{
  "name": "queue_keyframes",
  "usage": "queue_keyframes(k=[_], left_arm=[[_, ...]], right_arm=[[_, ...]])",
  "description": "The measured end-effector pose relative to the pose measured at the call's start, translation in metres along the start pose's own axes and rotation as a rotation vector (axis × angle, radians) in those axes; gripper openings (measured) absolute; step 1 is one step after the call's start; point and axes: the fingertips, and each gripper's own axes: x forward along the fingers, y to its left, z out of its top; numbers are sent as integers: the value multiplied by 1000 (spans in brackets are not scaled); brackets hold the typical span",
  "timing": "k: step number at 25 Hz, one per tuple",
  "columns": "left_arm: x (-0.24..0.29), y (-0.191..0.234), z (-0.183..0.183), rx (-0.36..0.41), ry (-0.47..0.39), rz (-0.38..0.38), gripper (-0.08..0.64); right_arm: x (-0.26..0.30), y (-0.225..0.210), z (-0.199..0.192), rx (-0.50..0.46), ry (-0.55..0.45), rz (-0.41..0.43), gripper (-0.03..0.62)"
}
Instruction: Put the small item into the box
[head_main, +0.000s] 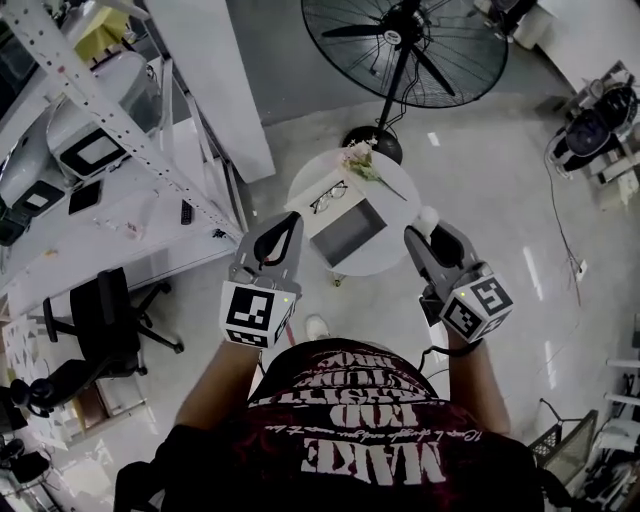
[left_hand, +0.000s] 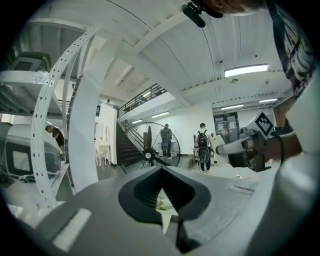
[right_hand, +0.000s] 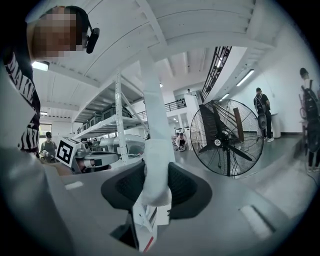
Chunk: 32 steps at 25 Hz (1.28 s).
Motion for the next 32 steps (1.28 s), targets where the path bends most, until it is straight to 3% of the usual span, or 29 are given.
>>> queue_keyframes(k=[9,15,24,32], left_arm=[[20,17,-2,-23,-9,-46,2],[21,23,-16,-34,19,-31,2],[32,59,-25,-39,50,90,2],[67,79,-31,-55,82,181,2]], right_arm=[[10,-4,7,-9,13,-51,161],[32,-8,1,-10,43,-24,161],[92,-19,-22,-36,142,105,163],[142,-50,-74,-37,304,225,163]])
